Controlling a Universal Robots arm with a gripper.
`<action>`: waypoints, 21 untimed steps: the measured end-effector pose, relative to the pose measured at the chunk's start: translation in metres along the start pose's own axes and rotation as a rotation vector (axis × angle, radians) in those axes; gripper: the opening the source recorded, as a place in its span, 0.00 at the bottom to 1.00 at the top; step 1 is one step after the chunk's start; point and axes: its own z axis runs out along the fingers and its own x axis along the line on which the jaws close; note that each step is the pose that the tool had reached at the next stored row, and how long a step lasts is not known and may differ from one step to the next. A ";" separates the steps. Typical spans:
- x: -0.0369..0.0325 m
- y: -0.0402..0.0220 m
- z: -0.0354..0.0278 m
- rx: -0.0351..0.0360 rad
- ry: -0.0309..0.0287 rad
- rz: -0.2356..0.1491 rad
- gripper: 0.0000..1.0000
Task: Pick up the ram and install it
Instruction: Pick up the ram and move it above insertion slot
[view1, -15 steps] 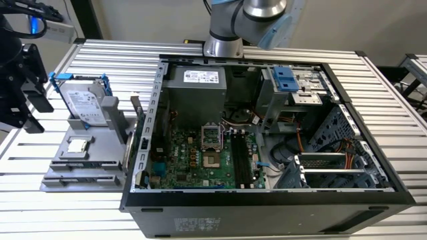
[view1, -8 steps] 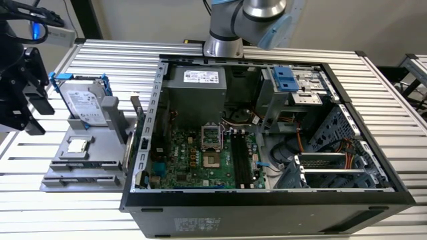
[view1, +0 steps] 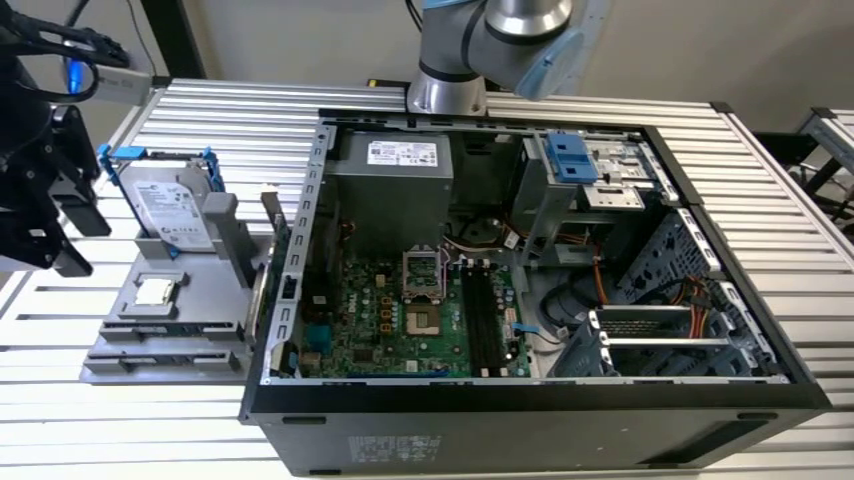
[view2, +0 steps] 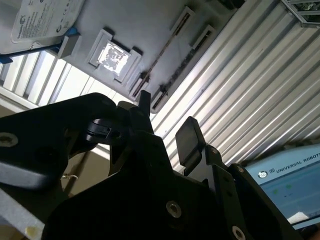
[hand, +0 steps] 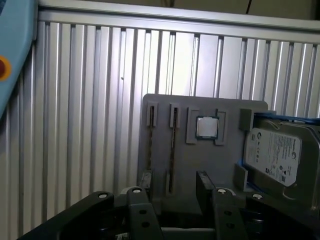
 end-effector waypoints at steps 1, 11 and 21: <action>0.0000 0.0004 0.0010 0.0001 0.0001 -0.001 1.00; 0.0002 0.0027 0.0121 0.0033 0.0003 -0.004 1.00; 0.0005 0.0027 0.0212 0.0126 0.0008 -0.004 1.00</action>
